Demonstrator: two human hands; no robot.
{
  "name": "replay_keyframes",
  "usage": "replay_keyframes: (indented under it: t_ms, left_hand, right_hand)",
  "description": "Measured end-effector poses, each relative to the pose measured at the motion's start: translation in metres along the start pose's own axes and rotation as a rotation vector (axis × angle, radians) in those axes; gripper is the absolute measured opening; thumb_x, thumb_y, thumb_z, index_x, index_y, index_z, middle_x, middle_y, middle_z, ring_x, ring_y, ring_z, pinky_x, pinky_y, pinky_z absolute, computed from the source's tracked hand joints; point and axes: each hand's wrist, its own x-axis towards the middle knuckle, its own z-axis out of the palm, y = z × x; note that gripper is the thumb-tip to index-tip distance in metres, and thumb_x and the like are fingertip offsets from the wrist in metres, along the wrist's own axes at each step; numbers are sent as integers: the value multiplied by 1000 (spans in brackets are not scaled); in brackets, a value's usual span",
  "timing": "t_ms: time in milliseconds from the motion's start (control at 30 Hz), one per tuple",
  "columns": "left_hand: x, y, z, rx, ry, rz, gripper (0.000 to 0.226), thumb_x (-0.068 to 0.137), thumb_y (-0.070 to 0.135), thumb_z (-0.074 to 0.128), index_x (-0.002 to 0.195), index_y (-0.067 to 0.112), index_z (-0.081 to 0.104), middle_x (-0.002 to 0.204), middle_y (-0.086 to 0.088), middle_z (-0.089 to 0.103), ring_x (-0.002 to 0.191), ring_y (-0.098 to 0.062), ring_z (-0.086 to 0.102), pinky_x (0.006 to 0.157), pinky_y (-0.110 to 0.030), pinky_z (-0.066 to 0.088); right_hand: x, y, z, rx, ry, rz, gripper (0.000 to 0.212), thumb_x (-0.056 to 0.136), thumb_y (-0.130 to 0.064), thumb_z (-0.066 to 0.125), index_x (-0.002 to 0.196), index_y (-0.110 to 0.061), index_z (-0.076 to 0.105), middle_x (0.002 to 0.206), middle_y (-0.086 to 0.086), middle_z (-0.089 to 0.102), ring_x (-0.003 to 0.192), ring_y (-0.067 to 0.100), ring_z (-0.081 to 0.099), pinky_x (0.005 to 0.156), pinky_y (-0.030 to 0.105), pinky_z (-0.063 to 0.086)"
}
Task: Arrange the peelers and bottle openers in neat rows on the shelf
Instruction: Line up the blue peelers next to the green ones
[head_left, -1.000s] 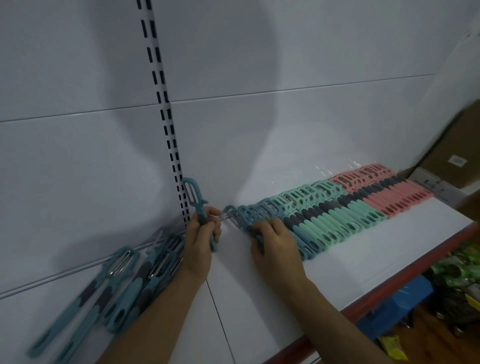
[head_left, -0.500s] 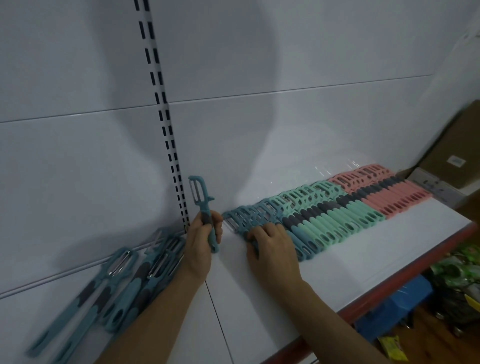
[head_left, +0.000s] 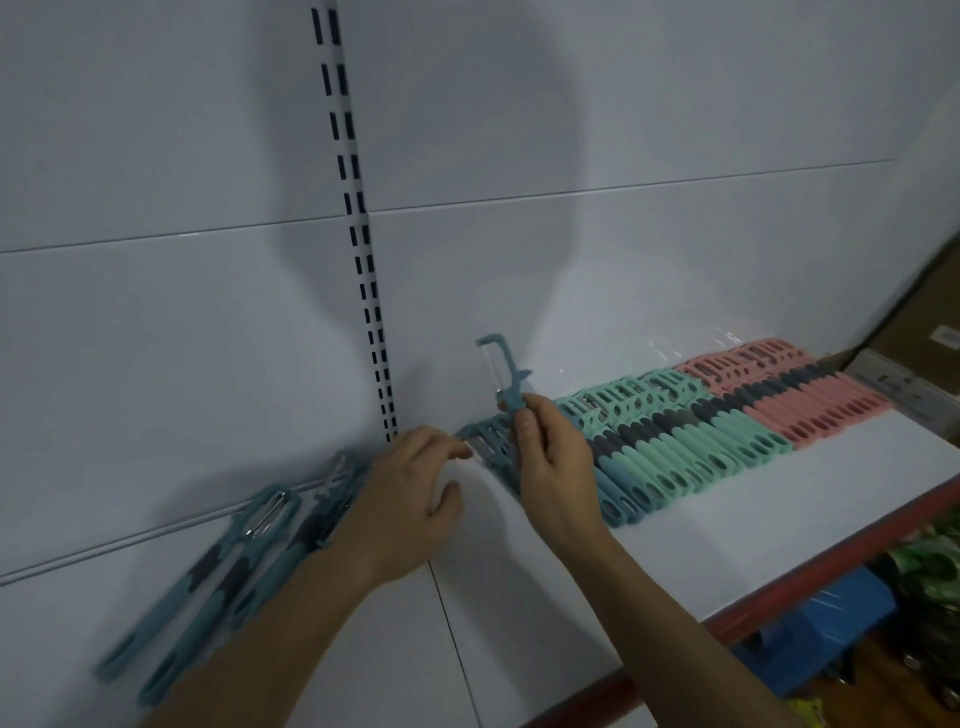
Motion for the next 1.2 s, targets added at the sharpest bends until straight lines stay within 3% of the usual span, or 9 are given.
replay_keyframes:
  t_ms: [133, 267, 367, 467, 633, 767, 867, 1000, 1200]
  left_hand:
    - [-20, -14, -27, 382, -15, -127, 51, 85, 44, 42, 128, 24, 60, 124, 5, 52, 119, -18, 47, 102, -47, 43]
    - [-39, -14, -43, 581, -99, -309, 84, 78, 73, 37, 152, 32, 38, 159, -2, 28, 147, -26, 26, 115, -54, 26]
    - [-63, -24, -66, 565, -245, -580, 129, 53, 104, 35, 157, 42, -12, 166, 1, -2, 153, -28, 6, 119, -62, 18]
    - [-83, -29, -81, 554, -348, -768, 148, 38, 108, 40, 156, 40, -19, 161, -6, 4, 149, -33, 15, 113, -62, 29]
    - [-80, -29, -68, 492, -219, -699, 109, 68, 73, 71, 155, 34, 19, 137, -7, 35, 133, -30, 34, 105, -47, 44]
    - [-76, -33, -66, 375, -183, -549, 93, 70, 49, 78, 149, 32, 32, 122, -3, 40, 121, -26, 41, 94, -36, 46]
    - [-81, -35, -64, 435, -160, -503, 101, 67, 59, 74, 153, 37, 26, 132, 0, 39, 129, -27, 42, 102, -42, 42]
    - [-84, -42, -74, 480, -301, -713, 108, 57, 80, 63, 148, 36, 26, 131, -2, 41, 127, -26, 44, 101, -44, 48]
    - [-62, -31, -59, 480, -316, -520, 69, 72, 40, 75, 132, 22, 47, 108, 3, 62, 92, -15, 59, 68, -28, 48]
  right_hand:
    - [-5, 11, -4, -385, -106, -34, 34, 101, -9, 52, 134, -11, 60, 101, -1, 47, 79, 6, 46, 76, 22, 45]
    - [-16, 14, -6, -544, -141, -107, 49, 100, -6, 55, 148, -9, 46, 117, 10, 49, 83, 23, 54, 73, 40, 52]
    - [-19, 15, -4, -597, -131, -88, 40, 99, -12, 58, 138, -15, 51, 121, 11, 58, 90, 30, 61, 70, 40, 52]
    - [-21, 15, 0, -694, -156, -120, 20, 99, -15, 58, 118, -14, 58, 108, 10, 63, 86, 28, 58, 68, 40, 50]
    - [-24, 18, 3, -710, -214, -127, 13, 97, -14, 57, 110, -14, 60, 99, 7, 64, 80, 26, 57, 66, 39, 49]
    - [-23, 23, 3, -656, -174, -135, 6, 97, -6, 57, 98, -8, 63, 91, 9, 61, 68, 23, 50, 58, 31, 32]
    - [-24, 29, 3, -676, -171, -117, 9, 98, -4, 56, 92, -4, 63, 91, 9, 55, 65, 24, 46, 57, 30, 28]
    - [-25, 31, 4, -710, -167, -125, 10, 97, -1, 57, 93, -6, 65, 90, 8, 53, 67, 24, 47, 58, 29, 30]
    - [-27, 30, 4, -776, -191, -99, 14, 96, -3, 56, 96, -9, 68, 94, 7, 55, 79, 24, 49, 61, 31, 35]
